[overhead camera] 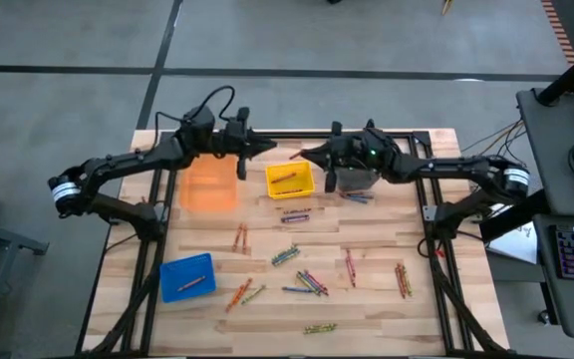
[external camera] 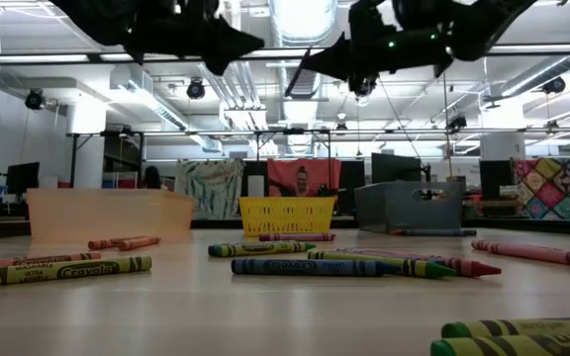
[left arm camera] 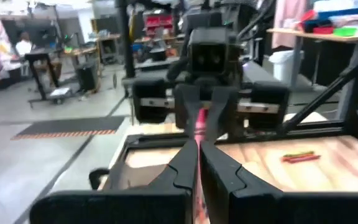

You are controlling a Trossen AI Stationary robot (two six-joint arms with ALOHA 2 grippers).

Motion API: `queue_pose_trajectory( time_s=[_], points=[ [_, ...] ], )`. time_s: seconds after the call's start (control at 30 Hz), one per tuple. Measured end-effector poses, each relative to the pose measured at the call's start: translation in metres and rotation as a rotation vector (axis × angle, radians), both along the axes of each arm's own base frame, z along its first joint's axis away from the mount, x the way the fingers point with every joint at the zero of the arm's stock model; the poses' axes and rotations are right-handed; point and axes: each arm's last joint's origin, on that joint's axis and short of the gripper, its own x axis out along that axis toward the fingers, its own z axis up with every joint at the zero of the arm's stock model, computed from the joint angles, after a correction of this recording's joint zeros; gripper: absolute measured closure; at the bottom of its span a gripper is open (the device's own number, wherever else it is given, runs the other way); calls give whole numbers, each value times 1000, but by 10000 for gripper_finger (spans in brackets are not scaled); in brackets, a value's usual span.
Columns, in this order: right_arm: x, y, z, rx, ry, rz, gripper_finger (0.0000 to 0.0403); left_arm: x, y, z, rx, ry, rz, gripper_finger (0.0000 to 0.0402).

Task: Sort crayons
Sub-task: Put the red crayon into the yellow bin

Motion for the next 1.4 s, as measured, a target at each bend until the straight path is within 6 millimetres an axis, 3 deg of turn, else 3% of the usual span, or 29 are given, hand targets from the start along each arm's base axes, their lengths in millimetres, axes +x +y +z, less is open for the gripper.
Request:
queue_pose_trajectory(
  time_s=[0.2,0.63,0.8,1.0,1.23,1.4],
  points=[
    [15,-12,-5,27,20,80,394,6,6,-15,-6,65,4,383],
    [23,-22,8,68,179,67,394,0,6,-25,-30,183,7,255],
    [33,-31,-11,166,381,56,394,-11,8,-6,-16,171,66,249],
    [52,-44,-42,174,662,-31,394,-12,11,-4,-5,170,94,249],
    [67,-53,-50,159,818,-39,394,-13,12,-4,42,191,104,249],
    [73,-57,-61,171,914,-23,394,-20,15,1,104,280,259,249]
  ],
)
